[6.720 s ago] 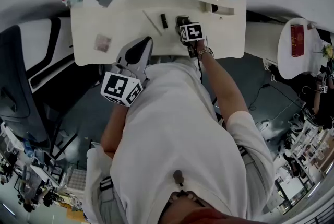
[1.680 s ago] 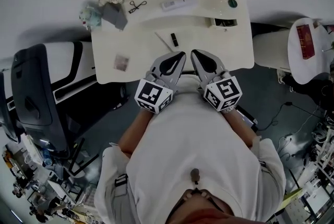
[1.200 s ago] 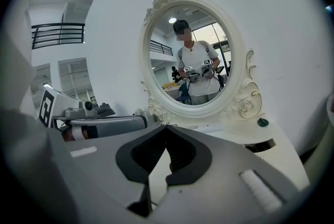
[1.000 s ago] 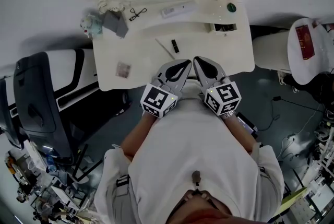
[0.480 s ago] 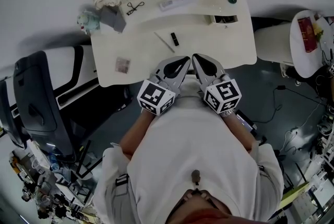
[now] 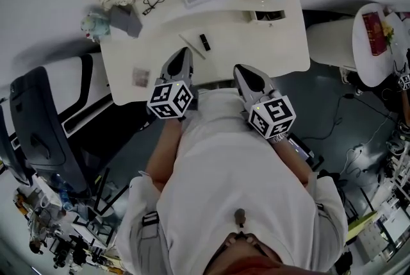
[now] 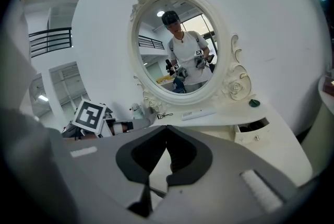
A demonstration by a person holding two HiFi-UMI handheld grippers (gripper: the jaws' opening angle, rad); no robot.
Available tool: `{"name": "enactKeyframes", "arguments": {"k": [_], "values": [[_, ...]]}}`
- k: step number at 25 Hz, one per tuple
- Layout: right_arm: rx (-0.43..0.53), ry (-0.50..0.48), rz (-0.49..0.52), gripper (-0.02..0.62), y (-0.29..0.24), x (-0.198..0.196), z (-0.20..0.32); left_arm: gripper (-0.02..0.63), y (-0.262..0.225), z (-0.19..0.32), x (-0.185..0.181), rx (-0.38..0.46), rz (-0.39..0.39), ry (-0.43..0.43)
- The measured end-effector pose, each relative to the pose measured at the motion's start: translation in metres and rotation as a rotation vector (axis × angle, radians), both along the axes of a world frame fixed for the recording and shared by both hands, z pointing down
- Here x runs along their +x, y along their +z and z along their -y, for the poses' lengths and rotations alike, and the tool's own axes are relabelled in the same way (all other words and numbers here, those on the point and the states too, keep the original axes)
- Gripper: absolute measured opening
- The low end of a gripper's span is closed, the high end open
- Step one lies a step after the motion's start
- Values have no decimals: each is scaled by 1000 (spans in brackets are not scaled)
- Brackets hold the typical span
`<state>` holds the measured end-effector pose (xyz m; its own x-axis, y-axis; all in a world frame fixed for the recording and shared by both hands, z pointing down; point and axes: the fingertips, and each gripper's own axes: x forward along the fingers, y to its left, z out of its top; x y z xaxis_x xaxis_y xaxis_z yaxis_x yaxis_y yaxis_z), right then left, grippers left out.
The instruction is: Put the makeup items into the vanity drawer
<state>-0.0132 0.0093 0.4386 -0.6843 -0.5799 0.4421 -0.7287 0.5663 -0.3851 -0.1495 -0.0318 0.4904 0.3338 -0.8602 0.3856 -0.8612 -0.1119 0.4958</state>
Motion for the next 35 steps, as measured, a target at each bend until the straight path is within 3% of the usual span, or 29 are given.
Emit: {"name": "enactKeyframes", "arguments": {"k": [3,8,19,24,29,35], "values": [[-19,4,-33,0,5,11,2,8,49,4,-4,-104,30,-21],[-27,15,-105,0,12,30,1,81,127,-1,14,-279,57,-8],[-38,41,-218,0,22,58,1,175,218,-5,20,-550,191,-145],[-53,42,-241,0,25,66,-2,184,240,-9,31,-614,269,-109],[-54,29,-233,0,25,66,1,59,244,-13,17,-656,361,-159],[-45,-29,-206,0,26,57,5,35,245,-15,13,-630,277,-156]]}}
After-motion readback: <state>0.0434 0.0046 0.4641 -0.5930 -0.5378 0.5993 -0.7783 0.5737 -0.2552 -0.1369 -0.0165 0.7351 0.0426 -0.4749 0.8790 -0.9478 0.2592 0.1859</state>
